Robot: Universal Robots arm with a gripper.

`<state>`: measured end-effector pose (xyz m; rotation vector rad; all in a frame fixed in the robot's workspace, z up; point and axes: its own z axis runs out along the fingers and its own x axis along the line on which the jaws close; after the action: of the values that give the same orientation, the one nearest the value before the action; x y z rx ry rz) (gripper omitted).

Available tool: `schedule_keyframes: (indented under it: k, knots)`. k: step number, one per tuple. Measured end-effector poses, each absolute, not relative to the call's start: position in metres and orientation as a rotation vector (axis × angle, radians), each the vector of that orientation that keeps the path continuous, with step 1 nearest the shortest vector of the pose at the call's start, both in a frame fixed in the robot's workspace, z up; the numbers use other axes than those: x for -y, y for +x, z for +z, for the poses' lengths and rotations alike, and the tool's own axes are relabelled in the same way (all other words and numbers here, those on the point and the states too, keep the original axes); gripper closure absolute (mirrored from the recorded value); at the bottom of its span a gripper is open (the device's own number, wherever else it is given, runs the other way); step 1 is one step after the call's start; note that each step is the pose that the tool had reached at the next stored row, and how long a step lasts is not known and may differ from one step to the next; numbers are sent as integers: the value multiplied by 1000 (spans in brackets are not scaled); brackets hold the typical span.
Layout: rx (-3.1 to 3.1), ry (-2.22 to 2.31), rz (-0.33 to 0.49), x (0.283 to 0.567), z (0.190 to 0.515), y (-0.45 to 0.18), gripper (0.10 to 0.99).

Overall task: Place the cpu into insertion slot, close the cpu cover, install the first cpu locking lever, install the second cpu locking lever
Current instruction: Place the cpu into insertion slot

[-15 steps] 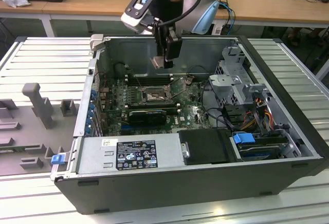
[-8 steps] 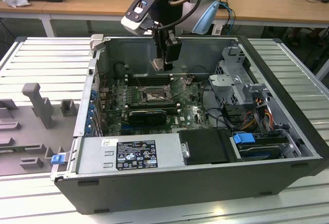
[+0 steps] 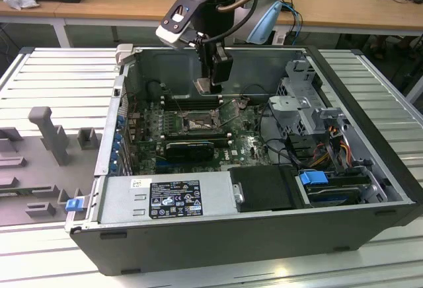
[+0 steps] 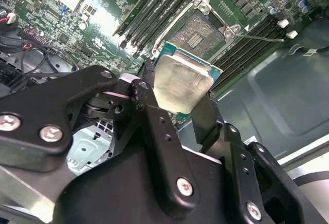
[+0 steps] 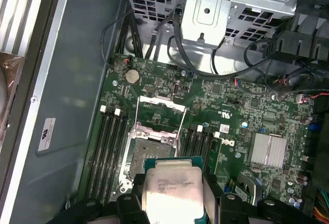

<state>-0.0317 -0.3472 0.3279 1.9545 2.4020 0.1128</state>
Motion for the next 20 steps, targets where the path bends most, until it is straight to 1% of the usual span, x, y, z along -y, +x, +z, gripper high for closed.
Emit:
schedule_keyframes:
  k: [6,11,20]
  knots:
    - [-2387,1971,111,347,321,-32,557]
    - [-2286,2083,108,347,316,-32,557]
    - [-2284,2085,108,347,310,-32,557]
